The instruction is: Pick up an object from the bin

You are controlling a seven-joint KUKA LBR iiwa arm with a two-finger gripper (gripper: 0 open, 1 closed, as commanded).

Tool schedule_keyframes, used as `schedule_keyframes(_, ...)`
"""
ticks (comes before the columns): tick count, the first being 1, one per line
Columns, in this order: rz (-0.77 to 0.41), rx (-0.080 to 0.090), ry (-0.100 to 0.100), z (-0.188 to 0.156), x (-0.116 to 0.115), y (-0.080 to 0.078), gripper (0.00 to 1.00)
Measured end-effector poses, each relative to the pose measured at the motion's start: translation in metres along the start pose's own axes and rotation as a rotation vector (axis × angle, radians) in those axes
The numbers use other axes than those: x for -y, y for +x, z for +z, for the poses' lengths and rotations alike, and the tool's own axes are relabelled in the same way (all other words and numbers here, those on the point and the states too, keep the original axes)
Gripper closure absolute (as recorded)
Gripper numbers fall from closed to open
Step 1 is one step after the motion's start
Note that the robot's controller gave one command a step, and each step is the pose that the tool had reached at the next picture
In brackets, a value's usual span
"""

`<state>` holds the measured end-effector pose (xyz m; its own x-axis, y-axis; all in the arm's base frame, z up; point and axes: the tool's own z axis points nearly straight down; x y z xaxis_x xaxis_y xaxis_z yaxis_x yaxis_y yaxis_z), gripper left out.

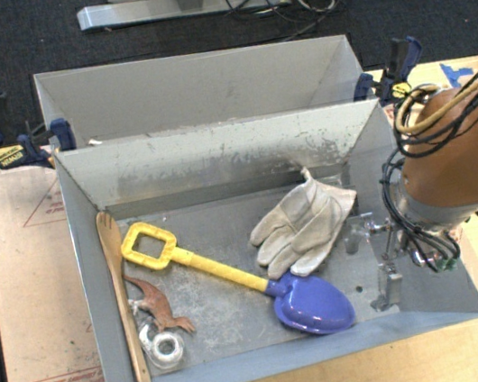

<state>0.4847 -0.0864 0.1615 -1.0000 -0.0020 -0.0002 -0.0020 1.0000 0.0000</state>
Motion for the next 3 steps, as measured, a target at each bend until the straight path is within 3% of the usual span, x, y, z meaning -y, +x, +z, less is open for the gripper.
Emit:
schedule_keyframes(1, 0.0, 0.0, 0.0, 0.0, 0.0, 0.0, 0.0)
schedule_keyframes(2, -0.189, 0.003, 0.0, 0.074, 0.014, -0.015, 0.0)
schedule_keyframes(3, -0.277, 0.006, 0.0, 0.092, 0.019, -0.02, 0.0)
